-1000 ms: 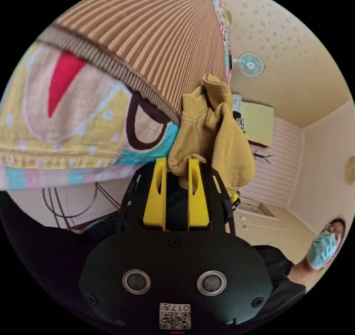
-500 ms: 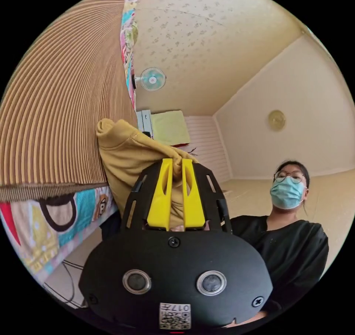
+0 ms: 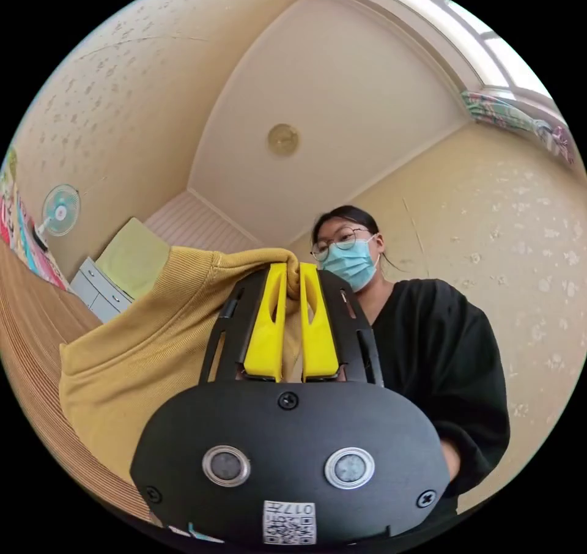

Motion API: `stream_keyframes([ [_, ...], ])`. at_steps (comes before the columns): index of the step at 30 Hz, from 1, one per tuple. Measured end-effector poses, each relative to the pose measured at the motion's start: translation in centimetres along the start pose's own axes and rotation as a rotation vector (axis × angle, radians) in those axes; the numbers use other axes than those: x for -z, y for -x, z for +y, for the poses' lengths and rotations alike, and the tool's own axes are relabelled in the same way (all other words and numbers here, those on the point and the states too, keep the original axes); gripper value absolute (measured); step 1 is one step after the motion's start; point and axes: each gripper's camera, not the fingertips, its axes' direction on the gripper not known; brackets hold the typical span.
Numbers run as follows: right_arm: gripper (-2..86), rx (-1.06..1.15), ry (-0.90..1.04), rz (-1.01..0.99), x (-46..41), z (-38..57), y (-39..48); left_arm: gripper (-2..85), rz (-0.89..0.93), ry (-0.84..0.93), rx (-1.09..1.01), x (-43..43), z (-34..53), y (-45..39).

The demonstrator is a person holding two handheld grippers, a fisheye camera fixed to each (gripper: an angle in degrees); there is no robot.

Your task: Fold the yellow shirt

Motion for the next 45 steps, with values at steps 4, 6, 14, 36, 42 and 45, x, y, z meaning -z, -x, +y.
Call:
stream_keyframes([
  [4,0.6,-0.001,-0.009,0.091,0.3,1.4,-0.7,4.2,0.144,0.137,-0.125,-3.7,-0.9,-5.1],
  [6,0.7,0.007,-0.002,0.1,-0.5,1.9,-1.2,4.0,0.287,0.097,-0.165,-5.0,-0.1,-6.4],
  [14,3.0,0.033,0.077,0.137,-6.0,3.8,-3.8,3.6,0.644,-0.103,-0.204,-9.6,3.5,-8.6],
  [36,5.7,0.333,0.349,0.52,-31.0,11.1,-13.8,3.6,0.866,-0.04,-0.16,-25.0,5.0,-6.6],
  [42,4.5,0.323,0.094,0.776,-29.8,12.2,-8.4,3.6,0.752,-0.077,-0.216,-25.0,4.3,-5.0],
  [45,4.3,0.375,-0.042,1.021,-30.4,13.3,-3.1,3.5,0.578,-0.02,-0.175,-24.9,3.2,-3.8],
])
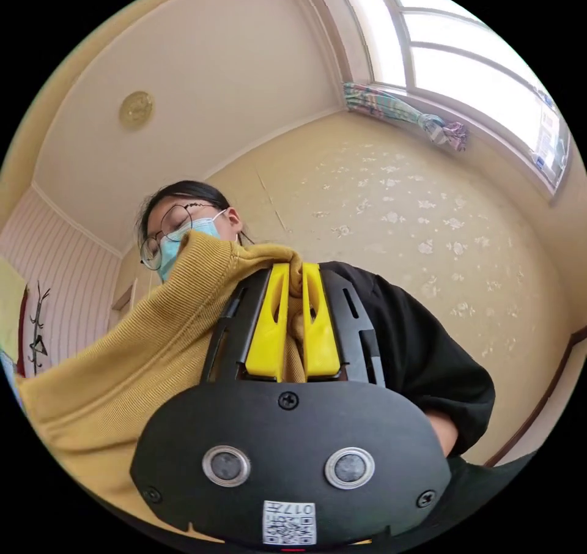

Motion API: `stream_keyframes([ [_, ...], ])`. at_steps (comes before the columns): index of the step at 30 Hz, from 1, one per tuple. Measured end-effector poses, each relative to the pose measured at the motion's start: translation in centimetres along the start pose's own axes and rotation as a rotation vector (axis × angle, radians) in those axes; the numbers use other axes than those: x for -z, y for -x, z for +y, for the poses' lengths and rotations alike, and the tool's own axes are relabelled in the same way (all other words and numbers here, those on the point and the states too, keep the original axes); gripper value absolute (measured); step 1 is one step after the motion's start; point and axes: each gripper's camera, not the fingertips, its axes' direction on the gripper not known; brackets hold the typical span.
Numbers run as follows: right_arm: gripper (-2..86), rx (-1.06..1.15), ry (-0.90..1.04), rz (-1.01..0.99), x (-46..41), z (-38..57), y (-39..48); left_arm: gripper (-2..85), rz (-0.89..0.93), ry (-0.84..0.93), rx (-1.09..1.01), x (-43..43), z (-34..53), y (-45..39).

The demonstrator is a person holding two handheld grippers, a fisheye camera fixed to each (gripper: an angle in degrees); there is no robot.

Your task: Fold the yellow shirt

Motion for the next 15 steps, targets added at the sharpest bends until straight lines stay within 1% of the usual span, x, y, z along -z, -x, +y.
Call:
stream_keyframes([
  [1,4.2,0.041,-0.064,0.098,1.8,0.1,1.9,3.5,-0.071,0.035,0.012,0.2,-0.4,0.1],
  [2,4.2,0.061,-0.095,0.14,2.6,0.1,2.8,3.6,-0.11,0.057,0.019,0.2,-0.6,0.1],
  [4,4.1,0.109,-0.211,0.282,5.4,0.8,6.3,3.6,-0.288,0.152,0.074,-0.1,-1.5,0.3],
  [5,4.0,0.115,-0.242,0.306,6.0,1.0,7.0,3.6,-0.338,0.174,0.091,-0.2,-1.8,0.4],
  [7,4.0,0.108,-0.362,0.352,8.4,2.0,9.3,3.7,-0.543,0.254,0.165,-0.5,-2.6,1.0],
  [8,4.0,0.104,-0.391,0.357,9.0,2.2,9.7,3.7,-0.591,0.272,0.184,-0.5,-2.8,1.2],
  [10,3.9,0.101,-0.502,0.391,10.7,3.4,11.6,3.7,-0.804,0.328,0.248,-0.7,-3.5,2.1],
  [11,3.9,0.103,-0.524,0.406,10.9,3.7,12.1,3.6,-0.858,0.338,0.261,-0.8,-3.7,2.3],
  [13,3.9,0.111,-0.594,0.442,11.7,4.6,14.1,3.3,-1.075,0.352,0.33,-0.6,-4.4,3.3],
  [15,3.8,0.132,-0.639,0.432,12.1,5.3,15.6,3.1,-1.189,0.368,0.399,-0.4,-4.7,4.5],
])
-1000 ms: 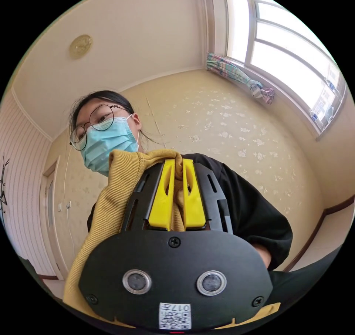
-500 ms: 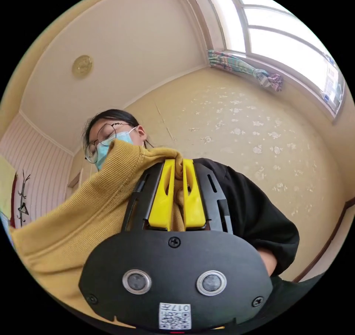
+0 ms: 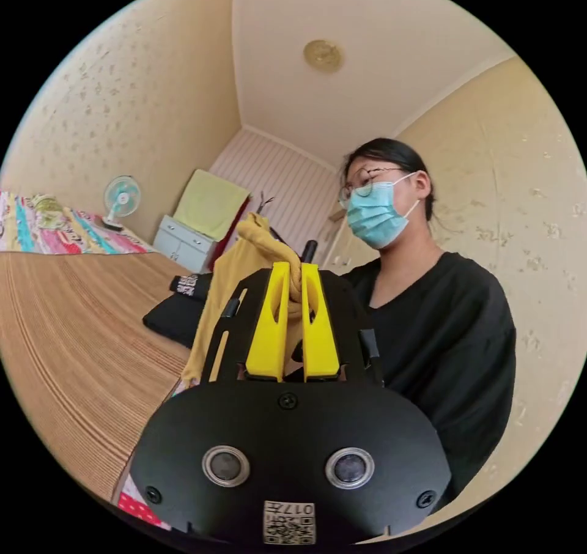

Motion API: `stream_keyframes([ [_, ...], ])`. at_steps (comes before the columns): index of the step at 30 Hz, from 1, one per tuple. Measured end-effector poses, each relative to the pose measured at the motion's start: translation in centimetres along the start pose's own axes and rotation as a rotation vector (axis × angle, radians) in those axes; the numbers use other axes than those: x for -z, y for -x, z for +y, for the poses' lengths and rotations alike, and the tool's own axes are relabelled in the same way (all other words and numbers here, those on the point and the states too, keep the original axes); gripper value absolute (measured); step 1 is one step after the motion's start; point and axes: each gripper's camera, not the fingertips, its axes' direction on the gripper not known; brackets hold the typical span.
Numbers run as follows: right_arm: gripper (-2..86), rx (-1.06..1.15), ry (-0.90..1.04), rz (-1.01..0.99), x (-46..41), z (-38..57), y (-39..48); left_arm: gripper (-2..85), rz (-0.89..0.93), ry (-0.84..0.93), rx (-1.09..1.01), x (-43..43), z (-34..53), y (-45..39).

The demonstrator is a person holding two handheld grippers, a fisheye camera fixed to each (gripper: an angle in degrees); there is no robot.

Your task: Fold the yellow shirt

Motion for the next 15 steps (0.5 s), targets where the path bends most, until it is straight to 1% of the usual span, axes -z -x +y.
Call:
stream_keyframes([
  [3,3.7,0.047,-0.052,-0.036,1.7,-0.3,2.4,2.7,-0.174,0.039,0.085,-1.6,-1.2,0.6],
  [5,3.7,0.072,-0.067,-0.055,2.4,-0.5,3.5,2.5,-0.238,0.026,0.119,-2.6,-1.9,0.8],
  [7,3.7,0.071,-0.076,-0.088,3.3,-0.9,4.4,2.2,-0.352,-0.051,0.126,-3.8,-3.2,-0.5],
  [8,3.7,0.066,-0.08,-0.099,3.5,-0.9,4.5,2.1,-0.372,-0.078,0.108,-4.1,-3.6,-1.3],
  [10,3.7,0.074,-0.138,-0.218,5.2,-0.9,4.7,1.6,-0.436,-0.167,-0.008,-5.5,-5.6,-5.2],
  [12,3.7,0.09,-0.187,-0.273,6.8,-1.1,4.9,1.2,-0.473,-0.23,-0.085,-6.2,-7.3,-8.1],
  [15,3.8,0.081,-0.213,-0.222,8.5,-1.9,5.4,0.9,-0.524,-0.349,-0.147,-6.6,-10.4,-11.5],
])
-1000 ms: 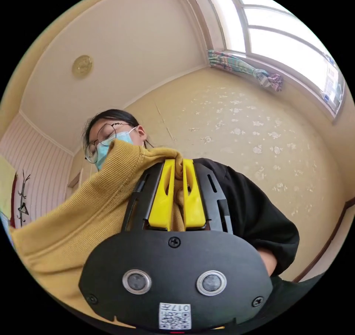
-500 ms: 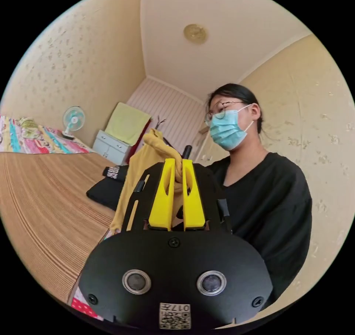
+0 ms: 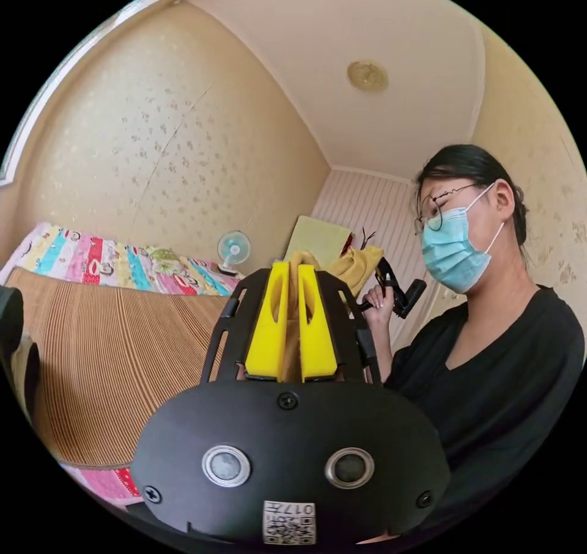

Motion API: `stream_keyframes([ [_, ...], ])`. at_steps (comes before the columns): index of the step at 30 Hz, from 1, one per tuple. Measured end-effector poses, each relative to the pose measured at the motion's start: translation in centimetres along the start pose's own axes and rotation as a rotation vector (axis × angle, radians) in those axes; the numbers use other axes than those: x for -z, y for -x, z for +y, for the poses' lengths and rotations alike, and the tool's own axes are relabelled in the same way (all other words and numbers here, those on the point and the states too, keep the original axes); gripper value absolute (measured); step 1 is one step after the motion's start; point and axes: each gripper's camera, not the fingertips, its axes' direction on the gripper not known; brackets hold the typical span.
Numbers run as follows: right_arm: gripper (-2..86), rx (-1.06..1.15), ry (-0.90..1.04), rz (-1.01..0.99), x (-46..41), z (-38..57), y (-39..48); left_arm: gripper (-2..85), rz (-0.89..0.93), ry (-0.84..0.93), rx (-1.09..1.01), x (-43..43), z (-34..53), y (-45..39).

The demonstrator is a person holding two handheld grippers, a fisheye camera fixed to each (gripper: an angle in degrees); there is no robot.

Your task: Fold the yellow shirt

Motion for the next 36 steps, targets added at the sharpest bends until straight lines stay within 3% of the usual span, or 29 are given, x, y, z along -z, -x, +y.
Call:
stream_keyframes([
  [5,3.8,0.017,0.042,0.07,-1.9,-1.3,-0.4,0.9,-0.124,-0.168,-0.038,-1.4,-5.0,-0.7],
  [11,4.2,0.033,0.348,0.144,-18.0,2.8,-4.5,1.5,-0.323,0.038,0.029,-11.6,-11.1,9.5],
  [16,5.3,-0.183,0.532,0.287,-39.8,9.8,-12.7,4.6,-0.438,0.27,0.328,-23.7,-14.6,30.7],
  [19,5.4,-0.148,0.72,0.284,-47.6,14.5,-12.8,9.8,-0.6,0.44,0.379,-26.3,-12.4,36.0],
  [24,4.5,-0.036,0.837,0.123,-45.9,22.7,-10.2,12.5,-0.599,0.694,0.318,-25.2,-2.4,35.8],
  [28,4.9,-0.096,0.957,-0.019,-39.6,29.3,-10.6,12.3,-0.479,0.902,0.323,-22.0,8.7,31.6],
  [33,6.3,-0.136,1.087,0.063,-31.5,31.9,-13.9,13.0,-0.59,1.001,0.256,-16.9,14.8,24.7],
  [36,6.5,-0.303,1.058,0.166,-25.8,30.7,-17.7,12.2,-0.656,1.079,0.373,-13.9,16.8,23.7],
])
